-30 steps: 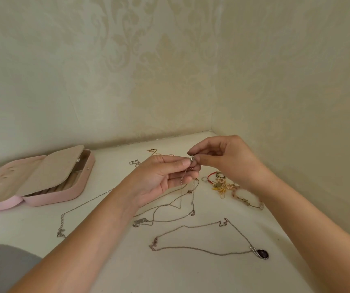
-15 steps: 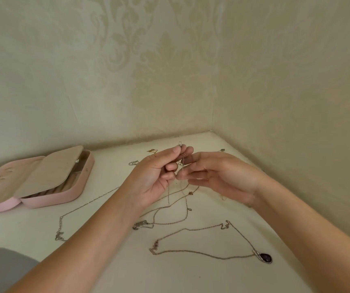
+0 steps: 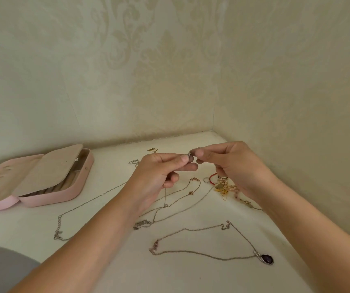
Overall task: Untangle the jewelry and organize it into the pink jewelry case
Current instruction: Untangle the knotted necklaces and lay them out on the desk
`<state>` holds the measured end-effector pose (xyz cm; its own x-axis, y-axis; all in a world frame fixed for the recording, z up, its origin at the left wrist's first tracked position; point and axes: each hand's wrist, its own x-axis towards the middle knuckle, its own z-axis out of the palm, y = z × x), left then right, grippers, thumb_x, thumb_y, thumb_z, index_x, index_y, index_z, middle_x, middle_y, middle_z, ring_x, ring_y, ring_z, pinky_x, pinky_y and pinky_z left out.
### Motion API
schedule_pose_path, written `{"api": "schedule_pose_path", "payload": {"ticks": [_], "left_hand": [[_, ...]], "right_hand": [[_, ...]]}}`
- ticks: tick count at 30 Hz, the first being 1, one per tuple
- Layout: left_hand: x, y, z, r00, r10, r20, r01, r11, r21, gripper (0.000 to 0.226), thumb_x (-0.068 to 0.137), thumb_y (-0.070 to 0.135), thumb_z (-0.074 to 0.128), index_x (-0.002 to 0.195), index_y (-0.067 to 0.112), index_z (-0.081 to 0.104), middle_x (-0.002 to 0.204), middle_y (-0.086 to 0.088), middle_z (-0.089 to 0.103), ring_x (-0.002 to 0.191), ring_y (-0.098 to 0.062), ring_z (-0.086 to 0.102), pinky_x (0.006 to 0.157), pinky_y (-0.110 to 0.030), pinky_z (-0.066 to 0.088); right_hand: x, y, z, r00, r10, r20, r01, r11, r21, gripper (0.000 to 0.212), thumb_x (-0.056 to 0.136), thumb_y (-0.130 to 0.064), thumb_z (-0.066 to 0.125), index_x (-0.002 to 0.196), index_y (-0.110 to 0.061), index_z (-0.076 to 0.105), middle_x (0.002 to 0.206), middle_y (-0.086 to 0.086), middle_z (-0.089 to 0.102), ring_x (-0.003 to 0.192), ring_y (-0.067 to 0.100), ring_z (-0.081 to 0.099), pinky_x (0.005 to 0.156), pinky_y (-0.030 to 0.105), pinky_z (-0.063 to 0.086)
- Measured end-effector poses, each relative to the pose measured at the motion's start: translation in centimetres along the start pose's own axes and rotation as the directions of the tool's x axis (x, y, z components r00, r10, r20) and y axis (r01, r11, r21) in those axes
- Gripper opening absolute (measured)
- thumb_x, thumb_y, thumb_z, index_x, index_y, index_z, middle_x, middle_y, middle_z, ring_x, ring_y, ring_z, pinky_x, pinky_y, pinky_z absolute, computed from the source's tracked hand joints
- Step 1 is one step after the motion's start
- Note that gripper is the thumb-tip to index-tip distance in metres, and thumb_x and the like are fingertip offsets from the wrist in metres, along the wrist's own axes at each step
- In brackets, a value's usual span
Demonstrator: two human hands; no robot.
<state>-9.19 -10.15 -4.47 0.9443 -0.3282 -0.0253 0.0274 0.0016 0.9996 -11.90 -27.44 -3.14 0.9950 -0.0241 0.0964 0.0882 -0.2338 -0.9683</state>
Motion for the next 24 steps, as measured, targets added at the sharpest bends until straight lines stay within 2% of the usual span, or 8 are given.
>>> {"api": "schedule_pose_path", "payload": {"ticks": [4,8,10,12,13,15,17,24], "left_hand": [[-0.07,0.09,0.02,0.999,0.000,0.036,0.001,1.000,-0.020,0.015,0.082,0.023,0.066,0.088,0.013,0.075,0.083,-0.004,0.075,0.046,-0.004,0.039,0.045,-0.012,0.031],[0.05,0.13,0.08,0.993,-0.073,0.090,0.082,0.992,-0.093,0.014,0.074,0.022,0.068,0.079,0.012,0.076,0.076,-0.005,0.073,0.042,-0.002,0.039,0.041,-0.011,0.029],[0.18,0.18,0.09,0.984,-0.128,0.120,0.146,0.977,-0.155,0.014,0.070,0.022,0.069,0.073,0.011,0.076,0.075,-0.006,0.072,0.040,-0.001,0.040,0.038,-0.009,0.030],[0.29,0.21,0.09,0.974,-0.174,0.146,0.202,0.957,-0.207,0.014,0.068,0.022,0.069,0.069,0.010,0.077,0.073,-0.005,0.071,0.039,-0.001,0.041,0.037,-0.008,0.030],[0.32,0.22,0.07,0.969,-0.193,0.156,0.224,0.949,-0.221,0.014,0.068,0.022,0.068,0.068,0.011,0.077,0.072,-0.004,0.071,0.038,0.000,0.042,0.037,-0.008,0.031],[0.35,0.26,0.05,0.959,-0.225,0.170,0.261,0.937,-0.233,0.013,0.067,0.021,0.068,0.067,0.011,0.077,0.070,-0.003,0.070,0.038,0.000,0.043,0.036,-0.008,0.031],[0.40,0.32,0.02,0.948,-0.262,0.179,0.302,0.919,-0.255,0.011,0.066,0.018,0.068,0.064,0.012,0.076,0.069,-0.003,0.070,0.038,0.000,0.044,0.036,-0.007,0.032],[0.36,0.46,0.18,0.934,-0.314,0.173,0.354,0.881,-0.313,0.009,0.063,0.015,0.068,0.060,0.012,0.076,0.068,-0.002,0.070,0.038,0.000,0.050,0.036,-0.007,0.035]], "right_hand": [[-0.13,0.04,0.20,0.999,-0.033,-0.020,0.033,0.999,-0.014,0.011,0.082,-0.027,0.072,0.090,-0.022,0.079,0.088,-0.005,0.075,0.048,0.004,0.039,0.051,0.014,0.037],[-0.23,-0.37,0.34,0.995,-0.091,-0.036,0.091,0.996,-0.008,0.006,0.082,-0.015,0.073,0.084,-0.013,0.078,0.077,-0.008,0.075,0.048,-0.006,0.054,0.050,0.006,0.038],[-0.16,-0.40,0.41,0.991,-0.126,-0.042,0.123,0.991,-0.058,0.006,0.081,-0.017,0.074,0.078,-0.019,0.078,0.080,-0.010,0.074,0.058,0.002,0.060,0.056,0.015,0.042],[-0.18,-0.44,0.46,0.986,-0.154,-0.057,0.146,0.981,-0.126,0.009,0.081,-0.020,0.074,0.075,-0.025,0.078,0.084,-0.010,0.074,0.073,0.030,0.063,0.065,0.040,0.050],[-0.25,-0.46,0.50,0.984,-0.169,-0.061,0.158,0.976,-0.148,0.009,0.081,-0.020,0.074,0.075,-0.026,0.078,0.083,-0.010,0.073,0.073,0.033,0.061,0.064,0.042,0.051],[-0.44,-0.47,0.56,0.978,-0.201,-0.063,0.187,0.965,-0.185,0.011,0.082,-0.018,0.074,0.075,-0.026,0.077,0.080,-0.012,0.071,0.055,0.021,0.052,0.048,0.026,0.045],[-0.53,-0.57,0.60,0.975,-0.215,-0.057,0.200,0.960,-0.195,0.012,0.082,-0.018,0.074,0.074,-0.026,0.077,0.076,-0.013,0.069,0.047,0.008,0.043,0.041,0.017,0.036],[-0.52,-0.66,0.37,0.969,-0.247,-0.030,0.232,0.941,-0.247,0.013,0.082,-0.020,0.073,0.074,-0.029,0.076,0.077,-0.016,0.067,0.049,0.005,0.043,0.044,0.017,0.038]]}}
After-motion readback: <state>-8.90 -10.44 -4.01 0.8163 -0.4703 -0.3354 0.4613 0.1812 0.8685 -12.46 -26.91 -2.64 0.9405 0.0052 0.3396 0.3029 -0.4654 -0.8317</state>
